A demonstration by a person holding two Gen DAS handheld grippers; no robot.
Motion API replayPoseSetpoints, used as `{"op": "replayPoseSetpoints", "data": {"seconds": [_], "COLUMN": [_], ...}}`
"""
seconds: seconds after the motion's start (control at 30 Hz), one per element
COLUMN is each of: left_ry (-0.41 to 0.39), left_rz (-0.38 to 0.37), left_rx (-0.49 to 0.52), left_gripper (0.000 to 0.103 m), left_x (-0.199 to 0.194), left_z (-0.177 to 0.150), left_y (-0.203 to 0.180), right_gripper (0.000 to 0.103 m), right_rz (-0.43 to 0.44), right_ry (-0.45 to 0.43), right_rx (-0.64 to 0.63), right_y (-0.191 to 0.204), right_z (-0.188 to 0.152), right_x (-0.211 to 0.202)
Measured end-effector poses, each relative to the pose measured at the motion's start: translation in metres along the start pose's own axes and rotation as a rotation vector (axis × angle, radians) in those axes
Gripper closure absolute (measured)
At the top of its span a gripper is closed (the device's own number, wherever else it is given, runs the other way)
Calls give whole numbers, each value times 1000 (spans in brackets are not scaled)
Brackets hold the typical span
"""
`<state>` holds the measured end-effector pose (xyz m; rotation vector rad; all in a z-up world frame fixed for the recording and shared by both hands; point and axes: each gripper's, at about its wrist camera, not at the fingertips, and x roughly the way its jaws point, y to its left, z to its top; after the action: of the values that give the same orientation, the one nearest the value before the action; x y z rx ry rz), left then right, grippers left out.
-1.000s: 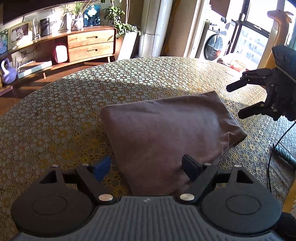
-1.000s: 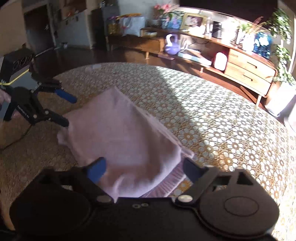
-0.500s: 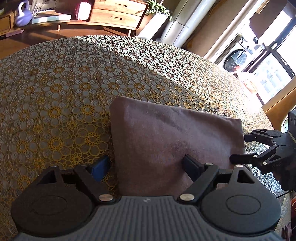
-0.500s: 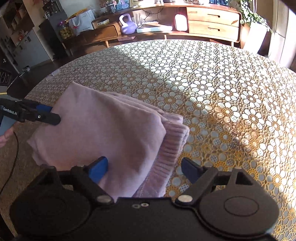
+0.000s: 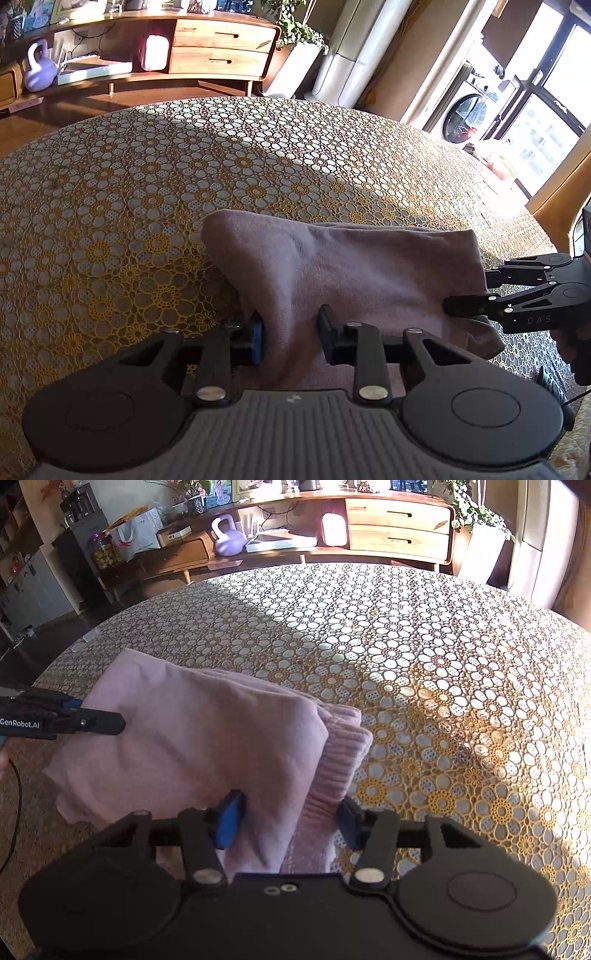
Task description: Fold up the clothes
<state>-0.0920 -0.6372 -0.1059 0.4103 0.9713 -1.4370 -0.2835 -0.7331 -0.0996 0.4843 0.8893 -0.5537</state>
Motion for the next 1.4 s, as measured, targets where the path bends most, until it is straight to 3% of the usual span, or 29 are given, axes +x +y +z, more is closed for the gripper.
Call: {"op": "replayPoseSetpoints", "data": {"seconds": [0.23, 0.43, 0.6, 0.77, 0.93, 1.07, 1.17, 1.3, 1.4], "left_ry": [-29, -50, -52, -28, 11, 50, 79, 118, 109], "left_rz": [26, 13, -73, -180, -291, -336, -337, -333, -337], "left_rx": [68, 129, 205, 296, 355, 405, 441, 449, 475], "left_gripper": [94, 94, 94, 94, 94, 94, 94, 93, 83], "left_x": [-8, -6, 28, 83, 137, 175, 198, 216, 202], "left_z": [8, 18, 33, 43, 33, 22, 12, 4, 13], "left_y": [-40, -90, -177, -283, -379, -435, -457, -458, -454], "right_gripper": [0, 0, 0, 0, 0, 0, 0, 0, 0], "right_rz": [-55, -127, -197, -321, -444, -494, -474, -449, -492], "right_ry": [-52, -111, -159, -176, -164, -149, -151, -158, -188], "right_rx": [-28, 33, 90, 191, 295, 371, 423, 475, 364], "right_y": [0, -51, -100, -177, -252, -293, -312, -334, -324], "right_z": [-6, -32, -57, -103, -159, -201, -226, -256, -260], "right_x": [-26, -82, -132, -186, -231, -245, -240, -234, -247]}}
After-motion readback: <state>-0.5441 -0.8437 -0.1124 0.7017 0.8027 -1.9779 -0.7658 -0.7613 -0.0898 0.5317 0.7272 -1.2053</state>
